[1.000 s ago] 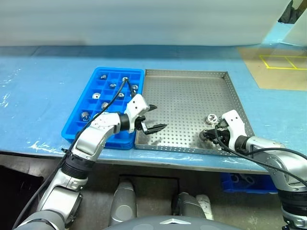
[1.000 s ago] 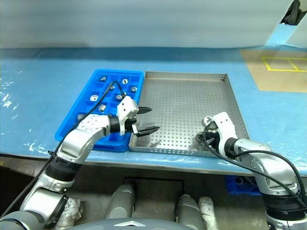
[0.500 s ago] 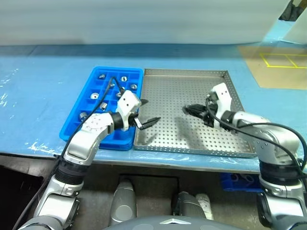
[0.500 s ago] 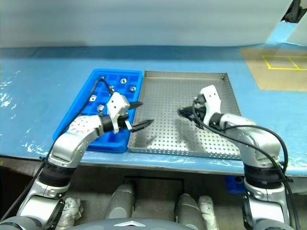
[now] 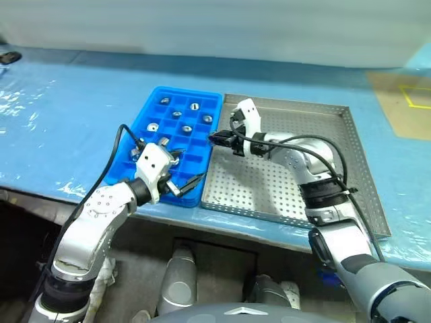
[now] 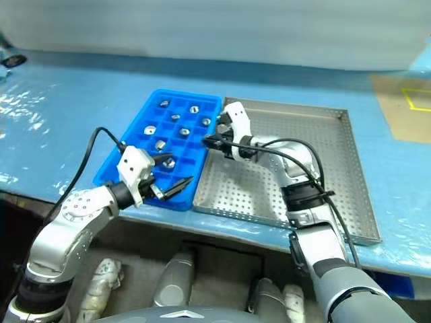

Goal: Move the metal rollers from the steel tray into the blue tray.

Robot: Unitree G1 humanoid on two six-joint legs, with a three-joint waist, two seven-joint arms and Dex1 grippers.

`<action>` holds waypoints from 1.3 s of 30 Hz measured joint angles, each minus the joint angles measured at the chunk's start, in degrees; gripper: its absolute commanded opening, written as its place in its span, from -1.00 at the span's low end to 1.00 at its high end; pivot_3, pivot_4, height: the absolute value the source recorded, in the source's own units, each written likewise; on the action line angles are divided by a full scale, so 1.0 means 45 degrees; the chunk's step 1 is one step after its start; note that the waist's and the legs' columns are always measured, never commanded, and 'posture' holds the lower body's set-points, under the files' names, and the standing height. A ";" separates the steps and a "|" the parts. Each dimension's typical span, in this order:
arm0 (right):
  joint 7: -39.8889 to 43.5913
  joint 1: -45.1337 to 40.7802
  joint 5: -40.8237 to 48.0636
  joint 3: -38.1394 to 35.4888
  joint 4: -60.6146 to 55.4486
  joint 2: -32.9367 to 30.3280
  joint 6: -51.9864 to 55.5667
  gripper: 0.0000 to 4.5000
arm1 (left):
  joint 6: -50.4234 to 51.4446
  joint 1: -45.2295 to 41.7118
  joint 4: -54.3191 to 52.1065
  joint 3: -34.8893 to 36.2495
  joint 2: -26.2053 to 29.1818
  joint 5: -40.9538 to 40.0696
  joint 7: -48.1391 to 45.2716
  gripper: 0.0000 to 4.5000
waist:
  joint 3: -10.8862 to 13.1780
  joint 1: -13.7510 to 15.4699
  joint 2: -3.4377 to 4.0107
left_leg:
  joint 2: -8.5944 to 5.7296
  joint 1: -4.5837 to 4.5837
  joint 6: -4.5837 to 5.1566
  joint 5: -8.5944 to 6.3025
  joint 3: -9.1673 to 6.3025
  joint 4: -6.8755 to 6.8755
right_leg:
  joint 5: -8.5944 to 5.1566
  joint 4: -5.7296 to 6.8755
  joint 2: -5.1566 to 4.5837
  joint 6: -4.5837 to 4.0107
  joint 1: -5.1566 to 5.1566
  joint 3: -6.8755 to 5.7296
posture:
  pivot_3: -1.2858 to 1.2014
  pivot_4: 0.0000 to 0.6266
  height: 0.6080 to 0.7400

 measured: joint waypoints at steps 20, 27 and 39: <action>0.2062 -0.0610 -0.1932 0.0448 0.1785 -0.0749 -0.1084 -0.69 | 0.0018 0.0519 -0.0404 0.0148 0.0136 0.0031 0.0588 1.00 | 0.0000 0.2215 0.0001 | 0.0004 0.0033 -0.0024 0.0012 -0.0012 0.0020 | 0.0036 0.0040 0.0025 0.0055 0.0000 0.0042 | 0.61 -0.52 1.00; 0.2976 -0.0653 -0.1944 0.0678 0.1152 -0.1810 -0.0268 -0.69 | 0.0037 0.0209 -0.0390 0.0029 0.0141 0.0014 0.0580 1.00 | 0.0000 0.2269 0.0001 | 0.0005 0.0039 -0.0028 0.0015 -0.0011 0.0025 | 0.0038 0.0044 0.0028 0.0055 0.0007 0.0045 | 0.59 -0.52 1.00; 0.3025 -0.0181 -0.3596 0.2346 0.0859 -0.2111 -0.1854 0.05 | 0.0171 -0.0534 -0.0296 -0.0276 0.0133 -0.0038 0.0590 1.00 | -0.0002 0.2261 0.0004 | 0.0000 0.0088 -0.0032 0.0017 -0.0006 0.0024 | 0.0037 0.0064 0.0030 0.0053 0.0035 0.0073 | 0.56 -0.52 1.00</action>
